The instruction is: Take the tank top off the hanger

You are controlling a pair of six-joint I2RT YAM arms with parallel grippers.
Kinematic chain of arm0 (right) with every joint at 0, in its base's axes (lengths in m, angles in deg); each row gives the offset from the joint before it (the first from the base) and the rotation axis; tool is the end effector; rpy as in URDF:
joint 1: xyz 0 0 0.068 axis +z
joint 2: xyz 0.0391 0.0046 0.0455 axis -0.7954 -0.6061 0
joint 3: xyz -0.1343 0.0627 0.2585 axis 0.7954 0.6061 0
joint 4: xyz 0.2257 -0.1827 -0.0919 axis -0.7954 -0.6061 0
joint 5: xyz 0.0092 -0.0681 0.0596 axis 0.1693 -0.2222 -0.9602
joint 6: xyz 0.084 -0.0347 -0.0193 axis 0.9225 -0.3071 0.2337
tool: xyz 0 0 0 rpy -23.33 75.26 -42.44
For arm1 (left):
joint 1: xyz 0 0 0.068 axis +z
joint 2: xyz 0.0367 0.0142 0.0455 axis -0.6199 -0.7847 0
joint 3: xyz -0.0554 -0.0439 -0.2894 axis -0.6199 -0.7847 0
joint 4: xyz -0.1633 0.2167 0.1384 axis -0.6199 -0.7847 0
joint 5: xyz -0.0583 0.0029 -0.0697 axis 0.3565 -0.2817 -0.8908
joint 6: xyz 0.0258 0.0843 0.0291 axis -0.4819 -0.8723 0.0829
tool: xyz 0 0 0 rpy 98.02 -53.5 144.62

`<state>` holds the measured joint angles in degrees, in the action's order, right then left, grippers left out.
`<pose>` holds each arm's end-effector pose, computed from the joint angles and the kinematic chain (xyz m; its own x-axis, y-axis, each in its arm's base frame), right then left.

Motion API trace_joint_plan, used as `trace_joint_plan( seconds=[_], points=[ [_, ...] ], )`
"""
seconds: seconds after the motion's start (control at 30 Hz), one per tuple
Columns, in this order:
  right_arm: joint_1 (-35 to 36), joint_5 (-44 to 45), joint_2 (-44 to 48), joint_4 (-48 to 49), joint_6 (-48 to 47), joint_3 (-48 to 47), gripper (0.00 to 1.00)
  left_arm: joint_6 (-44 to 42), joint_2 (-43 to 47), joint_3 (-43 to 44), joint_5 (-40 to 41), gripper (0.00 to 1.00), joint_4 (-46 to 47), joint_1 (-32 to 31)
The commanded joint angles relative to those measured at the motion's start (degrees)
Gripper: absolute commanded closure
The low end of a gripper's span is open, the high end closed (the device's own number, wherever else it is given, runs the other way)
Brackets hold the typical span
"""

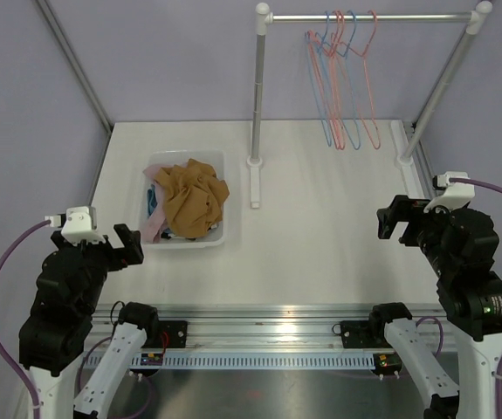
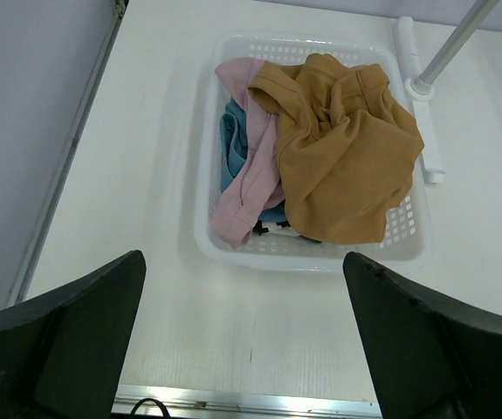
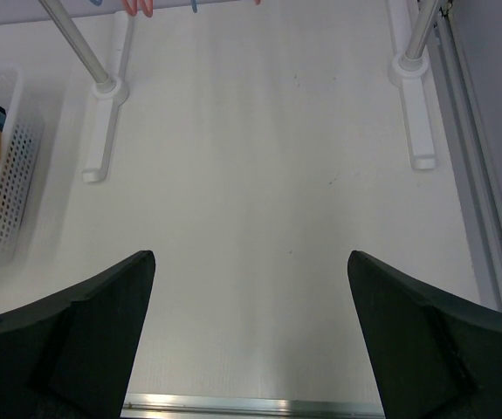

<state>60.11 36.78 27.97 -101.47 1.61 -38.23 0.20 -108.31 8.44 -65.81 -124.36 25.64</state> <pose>0.1293 0.0114 0.4499 -0.3284 0.0400 -0.9437 -0.0437 0.9974 0.0575 0.0824 0.0017 0.4088 -0.2832 -0.1058 -0.9532 -0.0562 0.9940 -0.0936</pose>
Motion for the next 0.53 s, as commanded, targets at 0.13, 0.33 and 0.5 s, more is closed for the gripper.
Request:
trace_joint_plan(
  seconds=[0.13, 0.33, 0.5],
  points=[
    [0.5, -0.3, 0.1, 1.7, -0.1, 0.8, 0.01, -0.2, 1.4, -1.6, -1.6, 0.01, 2.7, 0.0],
    [0.5, -0.5, -1.1, 2.0, 0.6, 1.2, 0.0, 0.0, 0.8, -2.8, -2.1, 0.01, 3.8, 0.0],
    [0.5, 0.7, -0.9, 2.9, 1.2, 1.8, 0.0, 0.2, 0.8, -3.5, -2.2, 0.01, 5.0, 0.0]
  ],
)
